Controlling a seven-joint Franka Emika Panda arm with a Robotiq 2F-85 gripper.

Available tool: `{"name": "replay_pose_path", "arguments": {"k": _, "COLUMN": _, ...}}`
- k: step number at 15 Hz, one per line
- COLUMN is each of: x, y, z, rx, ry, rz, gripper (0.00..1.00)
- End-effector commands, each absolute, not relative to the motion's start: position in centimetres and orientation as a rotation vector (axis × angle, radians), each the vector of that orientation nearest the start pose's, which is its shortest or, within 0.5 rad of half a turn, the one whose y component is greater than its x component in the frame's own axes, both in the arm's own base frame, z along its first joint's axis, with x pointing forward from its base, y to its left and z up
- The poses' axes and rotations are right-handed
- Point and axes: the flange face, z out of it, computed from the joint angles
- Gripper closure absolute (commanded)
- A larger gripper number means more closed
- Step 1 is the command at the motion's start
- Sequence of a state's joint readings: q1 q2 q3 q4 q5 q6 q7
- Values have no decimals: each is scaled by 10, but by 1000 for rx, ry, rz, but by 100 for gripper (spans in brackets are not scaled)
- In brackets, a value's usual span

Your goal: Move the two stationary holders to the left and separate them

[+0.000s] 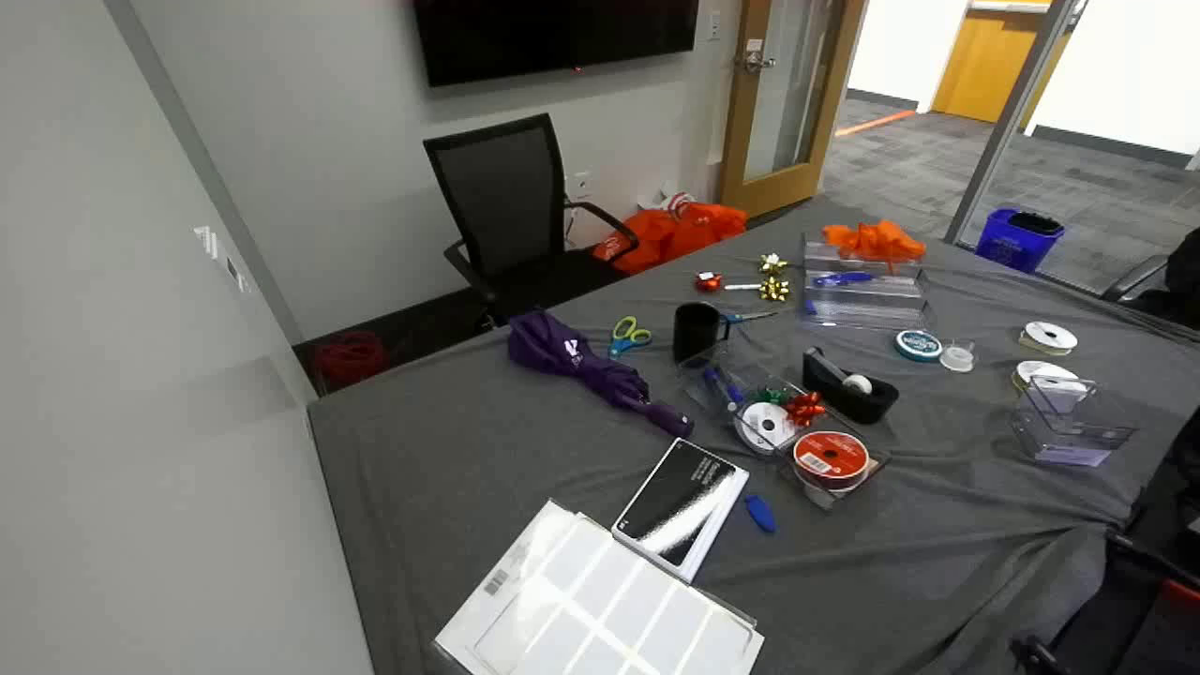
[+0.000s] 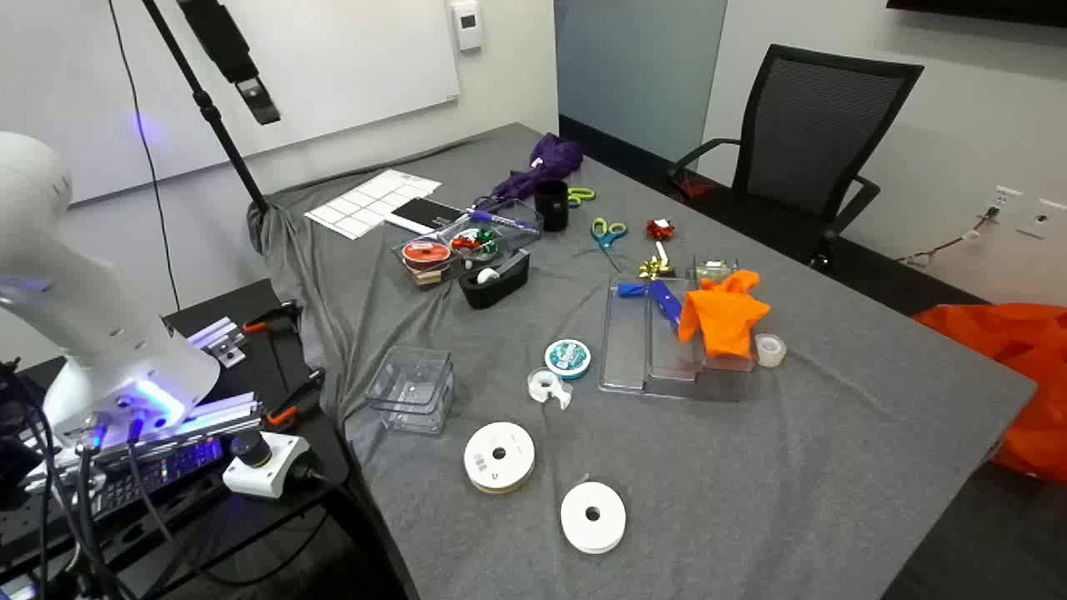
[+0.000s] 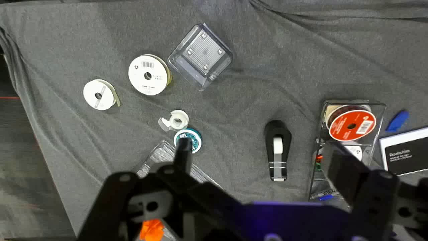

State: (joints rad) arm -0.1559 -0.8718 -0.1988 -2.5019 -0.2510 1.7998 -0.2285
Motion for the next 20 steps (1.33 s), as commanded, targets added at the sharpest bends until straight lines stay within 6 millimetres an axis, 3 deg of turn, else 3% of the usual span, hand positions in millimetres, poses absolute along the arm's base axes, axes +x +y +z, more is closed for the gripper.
{"name": "replay_pose_path", "arguments": {"k": 1, "x": 279, "y": -140, "z": 563, "rx": -3268, "ry": 51, "rz": -213, "gripper": 0}}
{"name": "replay_pose_path", "arguments": {"k": 9, "x": 279, "y": -140, "z": 563, "rx": -3268, "ry": 51, "rz": -213, "gripper": 0}}
{"name": "replay_pose_path", "arguments": {"k": 11, "x": 284, "y": -142, "z": 552, "rx": -3281, "ry": 53, "rz": -212, "gripper": 0}}
{"name": "replay_pose_path", "arguments": {"k": 15, "x": 289, "y": -158, "z": 511, "rx": -3270, "ry": 46, "rz": -186, "gripper": 0}}
{"name": "replay_pose_path", "arguments": {"k": 20, "x": 297, "y": -187, "z": 439, "rx": -3278, "ry": 161, "rz": -68, "gripper": 0}}
